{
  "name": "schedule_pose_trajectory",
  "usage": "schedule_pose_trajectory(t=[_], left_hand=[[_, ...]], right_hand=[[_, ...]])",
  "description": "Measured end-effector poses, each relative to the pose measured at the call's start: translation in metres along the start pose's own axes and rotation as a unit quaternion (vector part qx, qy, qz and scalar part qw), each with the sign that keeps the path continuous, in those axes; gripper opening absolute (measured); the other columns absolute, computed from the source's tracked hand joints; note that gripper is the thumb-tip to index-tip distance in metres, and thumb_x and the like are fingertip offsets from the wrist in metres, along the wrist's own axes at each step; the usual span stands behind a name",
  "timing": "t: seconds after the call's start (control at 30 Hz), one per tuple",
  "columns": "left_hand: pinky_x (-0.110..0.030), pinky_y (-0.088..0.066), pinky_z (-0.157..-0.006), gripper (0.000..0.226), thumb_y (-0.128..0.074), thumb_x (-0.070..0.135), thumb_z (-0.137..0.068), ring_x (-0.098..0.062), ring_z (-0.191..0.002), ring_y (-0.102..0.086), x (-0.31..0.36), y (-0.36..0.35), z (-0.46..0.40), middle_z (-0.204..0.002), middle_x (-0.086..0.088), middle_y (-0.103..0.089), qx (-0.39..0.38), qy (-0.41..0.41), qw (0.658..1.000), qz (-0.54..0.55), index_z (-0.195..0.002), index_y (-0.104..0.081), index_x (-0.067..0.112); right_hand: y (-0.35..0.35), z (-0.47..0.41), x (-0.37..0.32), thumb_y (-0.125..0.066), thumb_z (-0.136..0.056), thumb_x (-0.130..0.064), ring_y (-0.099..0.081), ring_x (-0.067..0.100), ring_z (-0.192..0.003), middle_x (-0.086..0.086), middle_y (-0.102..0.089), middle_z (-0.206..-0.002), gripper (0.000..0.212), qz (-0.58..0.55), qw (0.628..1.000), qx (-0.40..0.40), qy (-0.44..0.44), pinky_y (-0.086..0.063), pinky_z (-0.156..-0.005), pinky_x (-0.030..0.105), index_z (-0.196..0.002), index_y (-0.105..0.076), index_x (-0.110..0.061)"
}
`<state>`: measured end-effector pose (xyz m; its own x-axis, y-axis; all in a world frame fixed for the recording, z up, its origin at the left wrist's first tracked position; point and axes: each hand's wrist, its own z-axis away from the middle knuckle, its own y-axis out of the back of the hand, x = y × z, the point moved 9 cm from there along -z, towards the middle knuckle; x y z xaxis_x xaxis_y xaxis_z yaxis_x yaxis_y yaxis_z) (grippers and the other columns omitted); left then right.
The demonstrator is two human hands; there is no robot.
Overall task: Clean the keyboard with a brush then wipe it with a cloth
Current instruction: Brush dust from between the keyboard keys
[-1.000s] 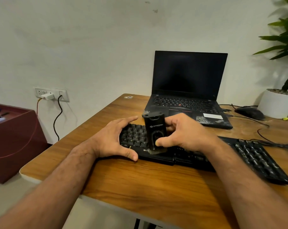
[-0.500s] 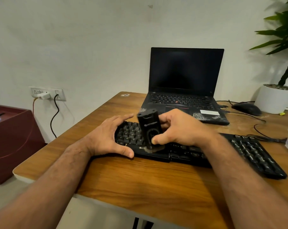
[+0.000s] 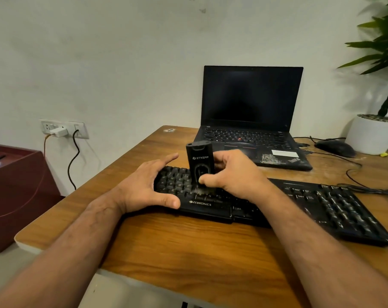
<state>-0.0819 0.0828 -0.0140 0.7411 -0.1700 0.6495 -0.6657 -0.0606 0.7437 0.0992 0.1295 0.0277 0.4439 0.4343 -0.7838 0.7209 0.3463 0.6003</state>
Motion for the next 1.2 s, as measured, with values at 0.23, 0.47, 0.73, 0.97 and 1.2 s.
schedule_pose_trajectory(t=[0.23, 0.47, 0.73, 0.97, 1.2], left_hand=[[-0.045, -0.027, -0.118, 0.13, -0.074, 0.081, -0.039, -0.006, -0.138, -0.025, 0.002, 0.0, 0.001, -0.143, 0.02, -0.031, -0.015, 0.029, 0.998, -0.055, -0.151, -0.014, 0.054], [-0.043, -0.029, -0.117, 0.133, -0.073, 0.081, -0.037, -0.008, -0.132, -0.03, 0.0, 0.001, 0.002, -0.137, 0.016, -0.033, -0.007, 0.048, 0.997, -0.052, -0.153, -0.014, 0.051], [-0.047, -0.009, -0.123, 0.134, -0.048, 0.101, -0.034, -0.017, -0.145, -0.023, 0.001, -0.001, -0.006, -0.157, 0.004, -0.031, -0.035, 0.043, 0.984, -0.171, -0.153, -0.011, 0.052], [-0.046, 0.014, -0.122, 0.134, -0.038, 0.105, -0.039, -0.008, -0.151, -0.013, 0.02, -0.017, -0.017, -0.163, 0.004, -0.024, -0.082, -0.017, 0.961, -0.262, -0.154, 0.001, 0.047], [-0.05, -0.012, -0.123, 0.135, -0.048, 0.103, -0.038, -0.013, -0.143, -0.029, 0.021, -0.015, -0.015, -0.158, 0.01, -0.029, -0.077, 0.0, 0.964, -0.256, -0.153, 0.002, 0.05]], right_hand=[[-0.014, -0.01, 0.008, -0.084, -0.076, -0.014, -0.074, 0.01, -0.093, -0.011, -0.078, -0.099, 0.038, -0.066, 0.997, -0.025, -0.015, -0.057, -0.091, 0.041, -0.11, -0.074, -0.028], [0.022, -0.014, 0.008, -0.085, -0.078, -0.021, -0.068, -0.002, -0.087, -0.014, -0.074, -0.098, 0.04, 0.037, 0.994, 0.105, -0.016, -0.05, -0.072, 0.015, -0.115, -0.072, -0.028], [0.02, -0.012, 0.013, -0.087, -0.076, -0.018, -0.073, 0.002, -0.084, -0.012, -0.077, -0.093, 0.036, -0.019, 0.996, 0.079, -0.032, -0.059, -0.083, 0.028, -0.106, -0.074, -0.032], [0.008, -0.008, 0.01, -0.085, -0.077, -0.017, -0.073, 0.0, -0.083, -0.013, -0.078, -0.09, 0.034, -0.002, 1.0, 0.005, -0.007, -0.055, -0.076, 0.021, -0.107, -0.075, -0.031], [0.014, -0.016, 0.014, -0.085, -0.078, -0.018, -0.072, -0.002, -0.082, -0.016, -0.077, -0.09, 0.034, -0.018, 0.999, 0.029, 0.003, -0.053, -0.069, 0.014, -0.104, -0.074, -0.036]])
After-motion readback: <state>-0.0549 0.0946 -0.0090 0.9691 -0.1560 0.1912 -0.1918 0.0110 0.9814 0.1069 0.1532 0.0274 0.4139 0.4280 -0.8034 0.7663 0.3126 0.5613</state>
